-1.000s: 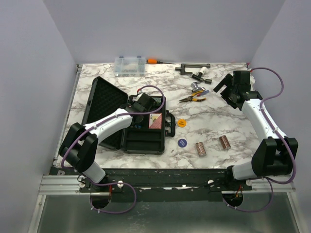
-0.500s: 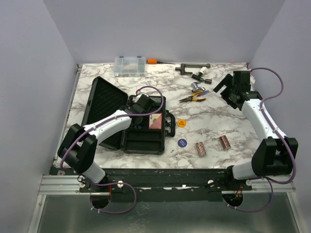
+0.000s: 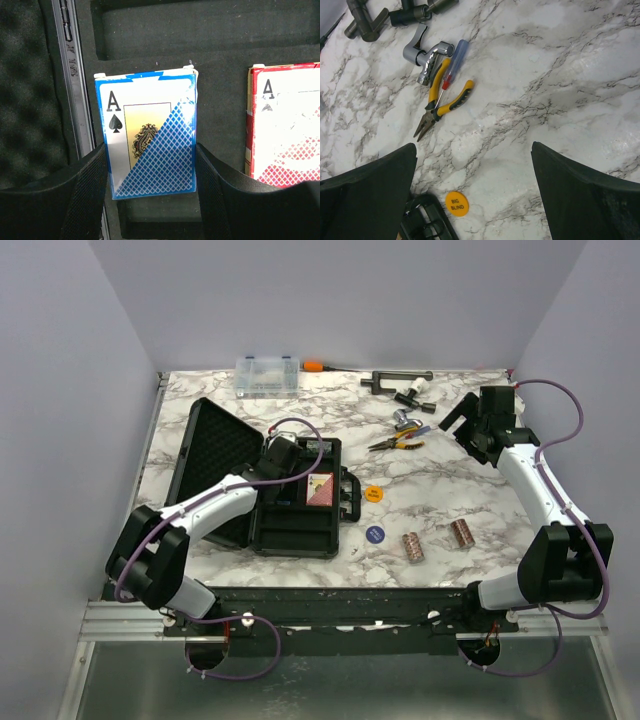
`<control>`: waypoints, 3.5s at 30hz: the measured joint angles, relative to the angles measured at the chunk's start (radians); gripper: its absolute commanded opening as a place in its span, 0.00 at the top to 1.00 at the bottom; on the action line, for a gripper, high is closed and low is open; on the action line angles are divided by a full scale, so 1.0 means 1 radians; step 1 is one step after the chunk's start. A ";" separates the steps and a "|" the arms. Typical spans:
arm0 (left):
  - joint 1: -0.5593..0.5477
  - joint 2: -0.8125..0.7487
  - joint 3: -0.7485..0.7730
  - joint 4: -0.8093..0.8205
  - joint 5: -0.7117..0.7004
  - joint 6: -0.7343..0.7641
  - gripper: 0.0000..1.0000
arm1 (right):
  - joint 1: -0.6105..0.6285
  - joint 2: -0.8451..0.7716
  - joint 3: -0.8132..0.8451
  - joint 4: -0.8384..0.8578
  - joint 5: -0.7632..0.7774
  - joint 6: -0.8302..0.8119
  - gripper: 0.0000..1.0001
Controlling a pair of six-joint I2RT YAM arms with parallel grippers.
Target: Pack up texas hold em set
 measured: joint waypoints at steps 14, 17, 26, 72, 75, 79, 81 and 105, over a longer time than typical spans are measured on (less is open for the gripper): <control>0.024 -0.035 -0.052 0.064 0.045 0.001 0.35 | 0.000 0.011 -0.001 0.001 -0.006 0.000 0.00; 0.024 -0.048 -0.068 0.080 0.043 0.002 0.24 | 0.000 0.014 -0.002 0.001 -0.008 0.000 0.00; 0.017 -0.091 -0.077 0.048 0.064 -0.011 0.25 | 0.000 0.022 -0.002 0.008 -0.019 0.000 0.00; 0.109 0.024 0.058 -0.027 0.056 -0.044 0.90 | 0.000 0.033 -0.003 0.022 -0.037 0.000 0.00; 0.113 0.027 0.059 -0.019 0.055 -0.047 0.90 | 0.000 0.033 -0.003 0.022 -0.040 0.000 0.00; 0.114 0.028 0.058 -0.010 0.056 -0.054 0.90 | 0.000 0.034 -0.003 0.023 -0.041 0.000 0.00; 0.114 0.028 0.055 -0.004 0.056 -0.058 0.90 | 0.000 0.034 -0.003 0.022 -0.042 0.000 0.00; 0.115 -0.115 -0.079 -0.004 0.109 -0.129 0.89 | 0.000 0.065 -0.004 0.024 -0.056 0.000 0.00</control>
